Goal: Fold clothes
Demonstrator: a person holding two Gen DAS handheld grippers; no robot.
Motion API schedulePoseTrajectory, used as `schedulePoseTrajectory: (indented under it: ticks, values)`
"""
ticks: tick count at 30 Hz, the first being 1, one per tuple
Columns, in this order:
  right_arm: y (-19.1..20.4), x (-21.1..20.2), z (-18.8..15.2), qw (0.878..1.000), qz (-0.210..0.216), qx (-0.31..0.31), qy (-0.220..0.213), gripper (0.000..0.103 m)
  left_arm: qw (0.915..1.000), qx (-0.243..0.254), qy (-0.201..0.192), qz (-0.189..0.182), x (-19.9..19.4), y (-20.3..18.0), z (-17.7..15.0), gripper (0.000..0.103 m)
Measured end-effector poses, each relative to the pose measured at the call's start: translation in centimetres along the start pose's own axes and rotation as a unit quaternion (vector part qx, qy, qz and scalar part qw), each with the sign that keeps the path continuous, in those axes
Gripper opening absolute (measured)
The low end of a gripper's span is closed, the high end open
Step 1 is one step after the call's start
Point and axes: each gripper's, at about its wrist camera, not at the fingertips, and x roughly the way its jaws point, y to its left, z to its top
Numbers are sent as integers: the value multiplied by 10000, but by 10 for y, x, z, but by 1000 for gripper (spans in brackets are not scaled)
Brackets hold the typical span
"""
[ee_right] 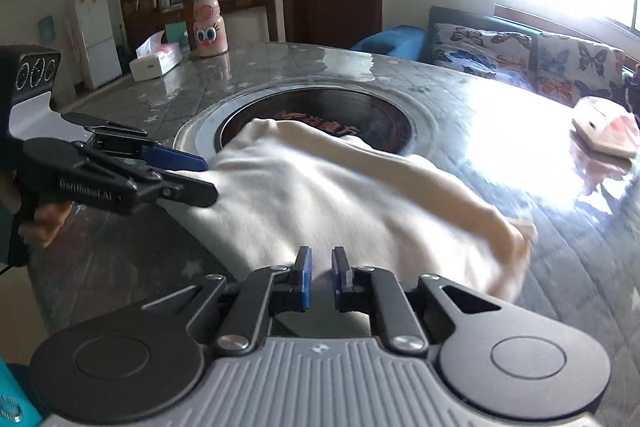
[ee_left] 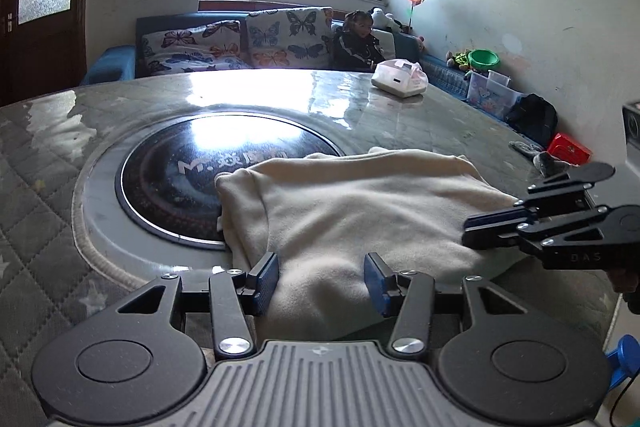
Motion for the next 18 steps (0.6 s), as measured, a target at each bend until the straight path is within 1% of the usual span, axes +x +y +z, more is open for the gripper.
schedulePoseTrajectory:
  ticks: [6,8,12,15,18]
  values:
    - [-10,-19,-15,10000,65,6,-28,10,9998,42,95,-156,-14,-14,-13,51]
    - [-12,-25,-20,9999,68,71,-25,10,9996,120,129,-205,-19,-21,-17,51]
    - [-13,-41,-31,9997,98,228,-7,10,9991,102,196,-359,-29,-30,-24,51]
    - [-12,-51,-36,9995,117,308,-28,11,9991,118,181,-362,-37,-33,-21,51]
    - [-14,-59,-35,9986,23,461,-267,14,9992,107,45,-392,-43,-35,-11,51]
